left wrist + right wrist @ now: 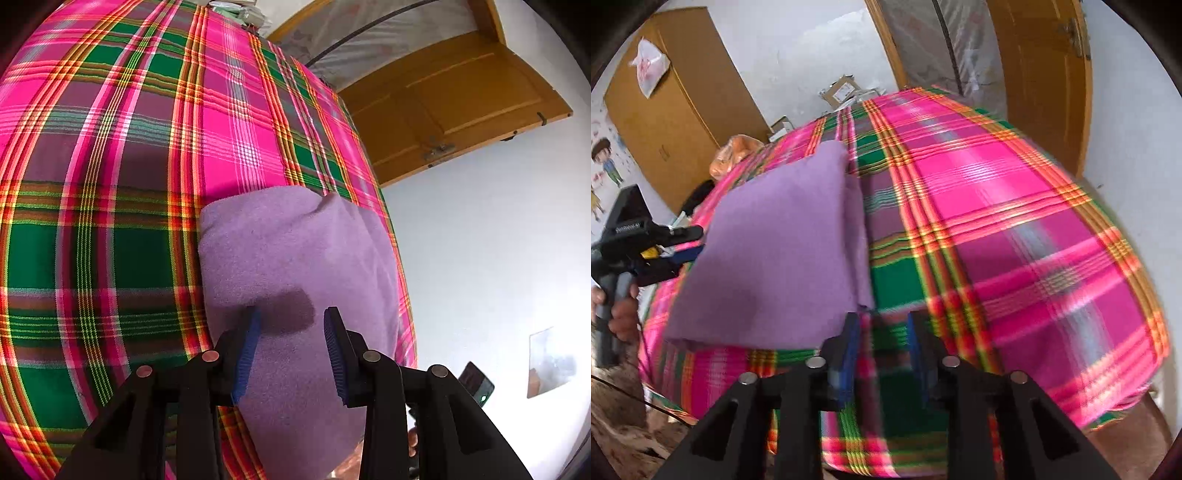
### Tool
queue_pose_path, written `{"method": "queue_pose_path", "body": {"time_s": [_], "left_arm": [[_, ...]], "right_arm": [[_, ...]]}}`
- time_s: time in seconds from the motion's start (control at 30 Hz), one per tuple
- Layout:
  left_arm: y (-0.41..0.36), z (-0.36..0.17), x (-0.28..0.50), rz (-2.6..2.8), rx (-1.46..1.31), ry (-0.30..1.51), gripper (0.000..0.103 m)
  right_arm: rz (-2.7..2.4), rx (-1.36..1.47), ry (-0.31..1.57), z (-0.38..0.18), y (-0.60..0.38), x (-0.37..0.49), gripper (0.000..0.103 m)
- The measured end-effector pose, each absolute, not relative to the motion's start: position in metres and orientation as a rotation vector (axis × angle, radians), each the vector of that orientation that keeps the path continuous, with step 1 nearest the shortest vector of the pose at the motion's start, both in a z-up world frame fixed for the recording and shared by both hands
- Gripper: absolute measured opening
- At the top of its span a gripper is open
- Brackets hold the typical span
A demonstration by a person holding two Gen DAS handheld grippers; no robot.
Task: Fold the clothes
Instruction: 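Open both grippers and release the folded edge onto the garment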
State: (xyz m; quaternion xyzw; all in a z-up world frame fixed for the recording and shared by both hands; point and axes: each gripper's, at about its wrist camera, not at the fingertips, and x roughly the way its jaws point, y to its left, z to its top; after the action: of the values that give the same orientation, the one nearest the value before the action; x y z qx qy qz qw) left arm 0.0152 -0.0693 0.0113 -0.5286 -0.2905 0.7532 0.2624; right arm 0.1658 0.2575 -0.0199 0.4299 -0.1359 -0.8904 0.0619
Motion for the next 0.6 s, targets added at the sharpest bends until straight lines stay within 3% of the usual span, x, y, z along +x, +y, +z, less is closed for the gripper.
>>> {"method": "queue_pose_path", "body": {"time_s": [0.23,0.37,0.6], "left_arm": [[-0.070,0.012,0.020,2.043,-1.436,-0.777,0.037],[-0.071,0.010,0.022,2.041,-1.439,-0.774,0.037],[-0.079,0.008,0.016,2.032,-1.473,-0.767,0.037]], "right_arm": [[-2.733,1.156,-0.370,-0.004,0.243,0.168,0.026],[-2.696,1.235,-0.256,-0.022,0.226,0.162,0.026],[-2.702,1.258,-0.255,-0.016,0.233,0.165,0.027]]}}
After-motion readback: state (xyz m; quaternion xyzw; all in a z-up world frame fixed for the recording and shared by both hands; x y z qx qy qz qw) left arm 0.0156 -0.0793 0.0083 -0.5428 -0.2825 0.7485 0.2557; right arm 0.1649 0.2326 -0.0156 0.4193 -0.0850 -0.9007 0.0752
